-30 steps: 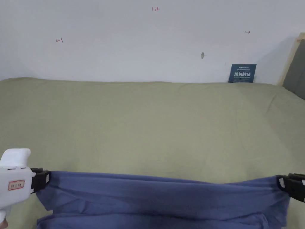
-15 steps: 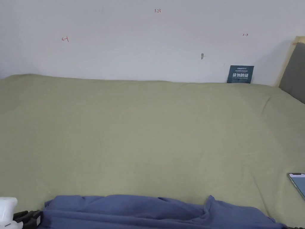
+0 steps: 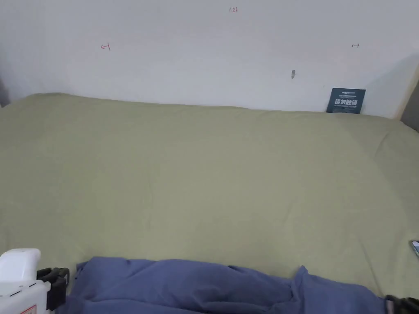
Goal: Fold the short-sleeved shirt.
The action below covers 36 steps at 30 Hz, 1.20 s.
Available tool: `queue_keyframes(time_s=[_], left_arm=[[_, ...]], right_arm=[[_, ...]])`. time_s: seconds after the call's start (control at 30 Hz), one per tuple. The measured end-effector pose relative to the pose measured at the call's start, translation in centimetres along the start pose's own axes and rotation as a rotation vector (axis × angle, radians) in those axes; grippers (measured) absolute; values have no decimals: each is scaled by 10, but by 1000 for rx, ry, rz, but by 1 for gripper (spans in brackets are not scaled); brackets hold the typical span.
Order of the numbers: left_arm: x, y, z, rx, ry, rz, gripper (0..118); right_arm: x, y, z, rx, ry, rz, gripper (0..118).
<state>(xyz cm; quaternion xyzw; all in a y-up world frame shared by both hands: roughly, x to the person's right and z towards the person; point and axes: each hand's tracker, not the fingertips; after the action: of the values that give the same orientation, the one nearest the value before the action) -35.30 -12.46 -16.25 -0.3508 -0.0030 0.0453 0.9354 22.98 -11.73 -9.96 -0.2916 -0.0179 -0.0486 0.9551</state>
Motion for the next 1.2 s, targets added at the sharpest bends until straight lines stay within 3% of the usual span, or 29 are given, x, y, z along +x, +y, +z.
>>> queue_keyframes(time_s=[0.07, 0.23, 0.33, 0.5, 0.8, 1.0, 1.03, 1.07, 1.1, 1.13, 1.2], left_arm=[[-2, 4, 0, 17, 2, 2, 0], [-13, 18, -4, 16, -25, 38, 0], [-22, 24, -5, -11, -51, 67, 0], [-53, 36, -33, -162, -175, 132, 1], [-92, 55, -90, -405, -441, 311, 1], [-98, 48, -117, -470, -446, 311, 4], [-99, 47, -120, -470, -445, 311, 14], [-102, 46, -120, -475, -450, 317, 37], [-103, 44, -123, -482, -484, 336, 84], [-102, 40, -128, -508, -534, 355, 108], [-105, 34, -138, -515, -533, 364, 112]], right_arm=[[-8, -1, 0, 57, -51, 36, 0], [-24, 11, 8, 78, -46, 17, 0], [-42, 18, 21, 133, -66, 45, 0], [-70, 29, 44, 243, -118, 105, 0], [-98, 45, 77, 361, -126, 96, 0], [-99, 49, 77, 375, -164, 121, 0], [-99, 49, 77, 374, -166, 121, 0], [-99, 50, 76, 372, -169, 123, 0], [-99, 50, 74, 369, -173, 126, 0], [-99, 50, 73, 367, -172, 125, 0], [-98, 50, 68, 346, -164, 115, 0]])
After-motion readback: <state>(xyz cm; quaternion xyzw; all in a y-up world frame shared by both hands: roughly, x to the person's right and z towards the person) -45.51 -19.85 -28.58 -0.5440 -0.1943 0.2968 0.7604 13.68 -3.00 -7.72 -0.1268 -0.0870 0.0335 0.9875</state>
